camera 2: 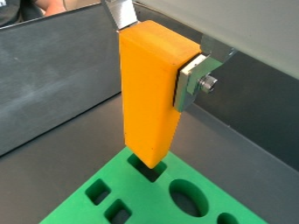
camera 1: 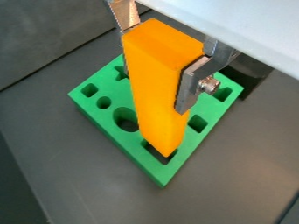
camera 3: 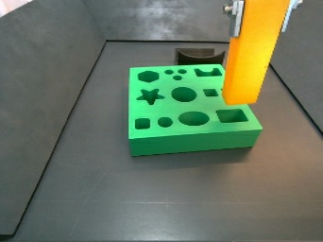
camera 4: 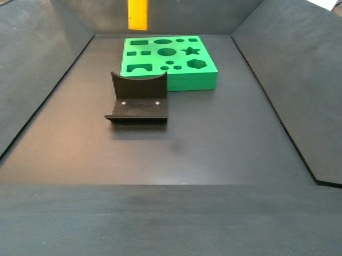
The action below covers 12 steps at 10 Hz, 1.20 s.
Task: Insert the rectangle object.
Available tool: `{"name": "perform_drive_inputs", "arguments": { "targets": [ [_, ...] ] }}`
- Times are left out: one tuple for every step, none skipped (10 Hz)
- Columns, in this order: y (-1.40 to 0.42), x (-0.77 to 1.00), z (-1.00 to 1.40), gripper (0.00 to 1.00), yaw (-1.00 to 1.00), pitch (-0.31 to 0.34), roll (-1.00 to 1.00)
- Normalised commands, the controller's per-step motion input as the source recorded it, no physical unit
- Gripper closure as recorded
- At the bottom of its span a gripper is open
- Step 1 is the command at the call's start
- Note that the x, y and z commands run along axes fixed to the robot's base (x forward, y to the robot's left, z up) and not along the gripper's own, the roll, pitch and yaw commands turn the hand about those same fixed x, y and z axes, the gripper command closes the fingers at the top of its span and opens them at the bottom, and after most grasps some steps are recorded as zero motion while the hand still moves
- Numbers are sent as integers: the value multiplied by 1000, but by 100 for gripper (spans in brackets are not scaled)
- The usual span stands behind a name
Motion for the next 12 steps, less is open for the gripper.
{"name": "perform_drive_inputs", "arguments": {
  "targets": [
    [17, 1000, -280, 100, 43, 30, 144],
    [0, 449, -494, 100, 9, -36, 0],
    [0, 220, -446, 100, 117, -6, 0],
    [0, 71, -297, 100, 157, 0, 0],
    [0, 0, -160, 100, 83, 0, 0],
    [0, -60, -129, 100, 31, 0, 0],
    [0, -174, -146, 100, 66, 0, 0],
    [11, -294, -106, 100, 97, 0, 11],
    [0, -280, -117, 100, 134, 0, 0],
    [0, -214, -120, 100, 114, 0, 0],
    [-94, -23, -120, 100, 151, 0, 0],
    [-209, 29, -143, 100, 149, 24, 0]
  ]
}}
